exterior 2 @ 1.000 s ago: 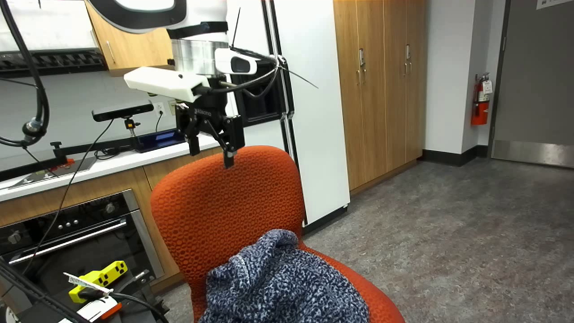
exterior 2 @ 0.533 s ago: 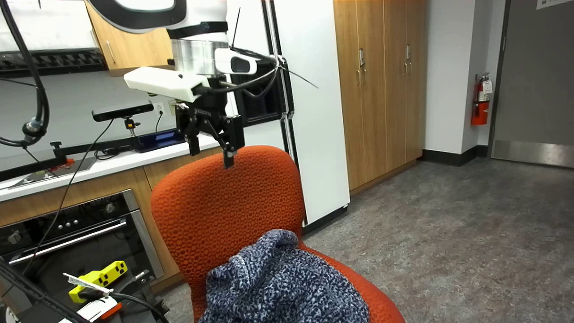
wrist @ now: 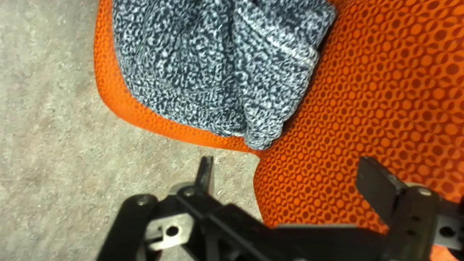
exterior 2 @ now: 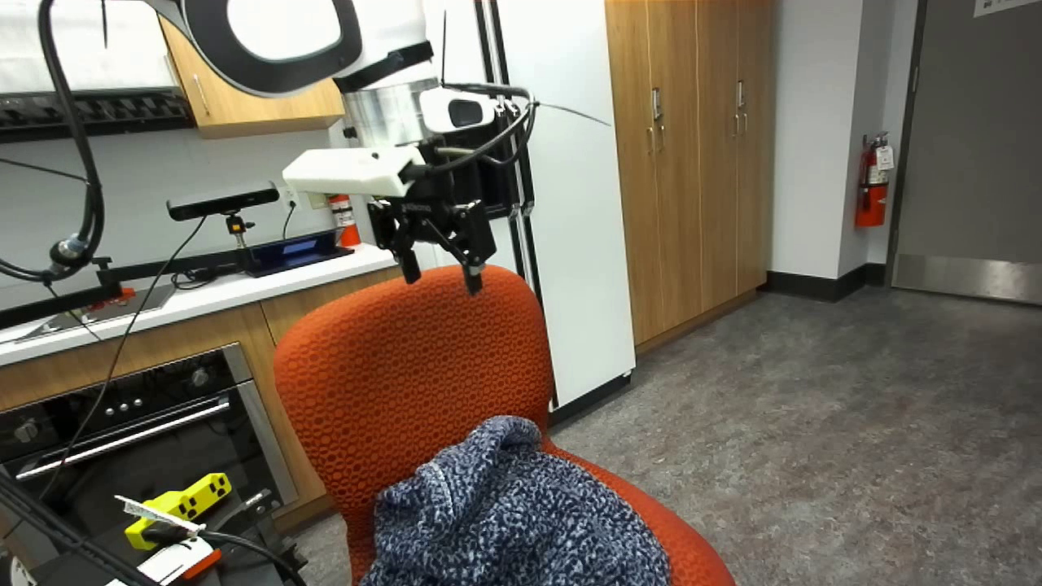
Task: Put the object on the head rest of the orange chair
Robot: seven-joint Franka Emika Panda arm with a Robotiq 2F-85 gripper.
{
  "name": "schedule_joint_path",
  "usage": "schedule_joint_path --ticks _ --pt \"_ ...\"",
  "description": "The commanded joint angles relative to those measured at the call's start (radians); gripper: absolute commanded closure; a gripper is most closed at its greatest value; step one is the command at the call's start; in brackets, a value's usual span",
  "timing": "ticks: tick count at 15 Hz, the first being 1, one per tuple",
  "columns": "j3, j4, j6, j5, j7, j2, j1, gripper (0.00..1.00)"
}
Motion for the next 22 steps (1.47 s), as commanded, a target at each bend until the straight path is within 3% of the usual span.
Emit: schedule_joint_path --ticks 1,5,10,11,16,17,22 --pt "0.026 0.025 0.181 0.02 -0.008 0.147 0.0 0.0" --pt "0.07 0.042 0.325 0.086 0.004 0.316 0.009 0.0" --pt "0.178 0.084 0.356 0.206 -0.008 0.461 -0.043 0.0" --pt "0.184 0.044 0.346 0.147 0.014 0.407 -0.057 0.0" --pt "0.213 0.075 0.347 0.159 0.02 0.457 -0.079 0.0" --pt "0.202 0.078 0.363 0.108 0.061 0.454 -0.075 0.0" --pt "0.219 0.153 0.365 0.037 0.109 0.564 -0.1 0.0"
